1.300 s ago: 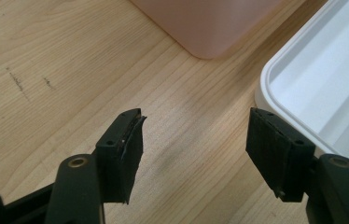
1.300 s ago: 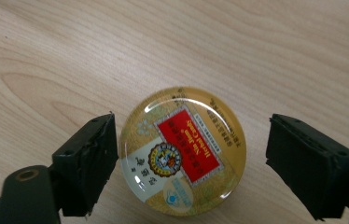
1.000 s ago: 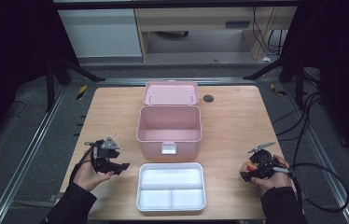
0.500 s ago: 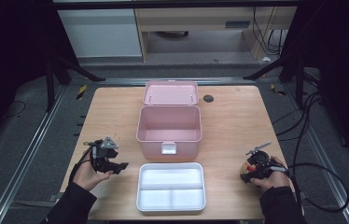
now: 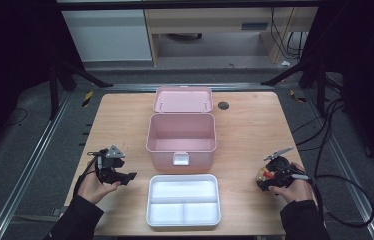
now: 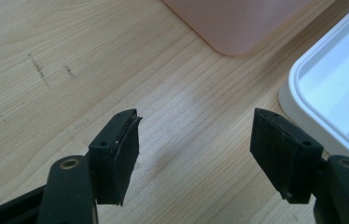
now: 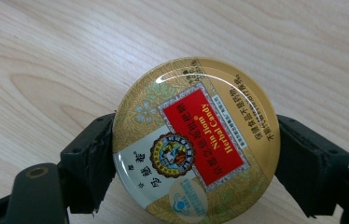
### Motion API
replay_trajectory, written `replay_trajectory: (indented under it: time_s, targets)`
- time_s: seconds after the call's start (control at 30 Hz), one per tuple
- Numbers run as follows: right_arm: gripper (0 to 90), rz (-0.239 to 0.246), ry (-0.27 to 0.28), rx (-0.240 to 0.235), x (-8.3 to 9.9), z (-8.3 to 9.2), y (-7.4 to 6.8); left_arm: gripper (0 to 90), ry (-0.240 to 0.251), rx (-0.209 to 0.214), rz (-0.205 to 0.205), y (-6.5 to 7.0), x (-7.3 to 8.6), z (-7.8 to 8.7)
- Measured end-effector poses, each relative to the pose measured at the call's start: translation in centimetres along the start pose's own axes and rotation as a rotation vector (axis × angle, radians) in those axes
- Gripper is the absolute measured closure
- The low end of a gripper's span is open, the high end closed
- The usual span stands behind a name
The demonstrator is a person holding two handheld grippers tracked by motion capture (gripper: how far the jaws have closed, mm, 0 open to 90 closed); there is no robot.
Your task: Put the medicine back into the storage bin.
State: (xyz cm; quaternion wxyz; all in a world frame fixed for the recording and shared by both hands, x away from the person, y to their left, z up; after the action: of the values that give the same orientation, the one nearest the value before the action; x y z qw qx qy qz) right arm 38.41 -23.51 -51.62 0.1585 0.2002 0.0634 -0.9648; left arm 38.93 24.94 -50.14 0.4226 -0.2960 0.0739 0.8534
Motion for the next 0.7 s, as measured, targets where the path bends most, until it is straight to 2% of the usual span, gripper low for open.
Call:
replay_trajectory:
  time_s: [0.2,0.3,0.33,0.37,0.53,0.7]
  targets:
    - [20.6,0.026,0.032,-0.024,-1.4,1.1,-0.9,32.4,-0.007,0.001,0.002,-0.1,0.3,-0.3]
    - [20.6,0.027,0.059,-0.028,-2.7,1.8,-1.2,32.3,-0.004,-0.004,0.008,-0.3,0.3,-0.2]
    - [20.7,0.031,0.073,-0.037,-3.6,2.1,-1.7,32.4,-0.002,-0.005,0.009,-0.3,0.3,-0.3]
    - [20.7,0.031,0.073,-0.037,-3.6,2.1,-1.7,32.4,-0.001,-0.007,0.008,-0.3,0.3,-0.3]
    - [20.6,0.06,0.112,-0.05,-6.0,2.8,-3.0,32.1,-0.006,-0.001,0.009,-0.2,0.4,-0.5]
    - [20.6,0.082,0.155,-0.055,-8.5,4.3,-4.0,31.7,-0.003,-0.003,0.012,-0.3,0.5,-0.5]
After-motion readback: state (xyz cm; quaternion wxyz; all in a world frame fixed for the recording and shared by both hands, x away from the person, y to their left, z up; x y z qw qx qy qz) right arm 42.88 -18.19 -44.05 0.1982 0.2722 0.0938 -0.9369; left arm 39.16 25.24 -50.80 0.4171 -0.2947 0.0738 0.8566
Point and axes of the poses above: each handheld gripper's, and its own axes: z roughly backward along the jaws, x roughly out of its underside, y roughly to its right, the point moved 6 cm from there along -z, roughly forward along the jaws, and after that the axes turned 12 degrees about -z, right-handed, at the moved point
